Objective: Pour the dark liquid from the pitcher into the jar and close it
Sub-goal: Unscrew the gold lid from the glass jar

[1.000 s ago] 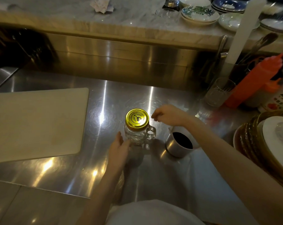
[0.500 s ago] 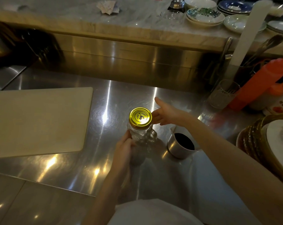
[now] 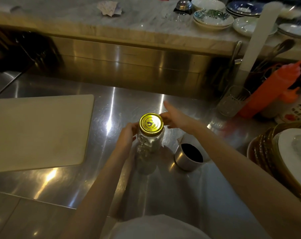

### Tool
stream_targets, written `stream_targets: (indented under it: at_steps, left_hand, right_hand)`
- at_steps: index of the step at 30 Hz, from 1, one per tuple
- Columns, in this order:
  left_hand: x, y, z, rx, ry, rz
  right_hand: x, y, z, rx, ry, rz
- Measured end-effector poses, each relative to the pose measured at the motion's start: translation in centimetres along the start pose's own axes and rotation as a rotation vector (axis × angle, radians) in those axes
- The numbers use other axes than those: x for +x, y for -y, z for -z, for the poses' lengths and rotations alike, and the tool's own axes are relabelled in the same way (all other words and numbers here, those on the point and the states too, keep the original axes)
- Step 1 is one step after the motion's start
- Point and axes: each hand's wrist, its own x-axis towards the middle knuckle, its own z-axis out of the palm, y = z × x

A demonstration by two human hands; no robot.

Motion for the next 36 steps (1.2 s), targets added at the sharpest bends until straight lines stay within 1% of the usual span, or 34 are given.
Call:
stream_targets:
  at_steps: [4, 8, 10, 12, 14, 15, 19, 22, 25, 31, 33, 35, 36]
  left_hand:
    - [0.6, -0.6, -0.9, -0.034, 0.032, 0.002]
    - [0.9, -1.2, -1.4, 0.091, 0.109, -0.004]
    - [0.9, -1.2, -1.3, 0.137, 0.130, -0.036]
    - [0.7, -0.2, -0.5, 0.124, 0.097, -0.091]
    - [0.1, 1.5, 0.4, 0.199, 0.031, -0.159]
    - [-0.3, 2.3, 0.6, 0.238, 0.003, -0.162]
    - [-1.5, 4.2, 0.7, 0.119, -0.002, -0.067]
    - [-2.2, 4.2, 0.2, -0.034, 0.067, 0.017]
    - [-2.3, 4.1, -0.2, -0.057, 0.141, -0.020]
    - [-0.9, 2.4, -0.5, 0.115, 0.216, -0.093]
    - [-0.5, 1.9, -0.3, 0.127, 0.256, -0.120]
    - [-0.3, 1.9, 0.1, 0.132, 0.265, -0.107]
    - [-0.3, 1.9, 0.3, 0.137, 0.261, -0.083]
  right_hand:
    - [-0.4, 0.0, 0.4, -0.011, -0.040, -0.006]
    - [-0.6, -1.1, 1.0, 0.017, -0.060, -0.006]
    - [-0.6, -1.9, 1.2, -0.022, -0.084, -0.013]
    - [-0.8, -2.4, 1.3, -0.054, -0.098, -0.026]
    - [-0.7, -2.5, 1.4, -0.038, -0.081, -0.014]
    - [-0.8, -2.4, 1.5, -0.037, -0.061, -0.014]
    - [-1.0, -1.5, 1.0, -0.039, -0.003, -0.003]
    - [-1.1, -1.2, 0.7, -0.057, 0.006, 0.018]
    - [-0.9, -1.9, 0.7, -0.060, -0.014, 0.031]
    - [-1.7, -2.5, 1.4, -0.148, -0.073, -0.004]
    - [-1.9, -2.4, 1.8, -0.200, -0.094, -0.003]
    - [-2.4, -2.1, 1.7, -0.320, -0.115, 0.023]
    - [-2.8, -1.8, 1.5, -0.416, -0.146, 0.064]
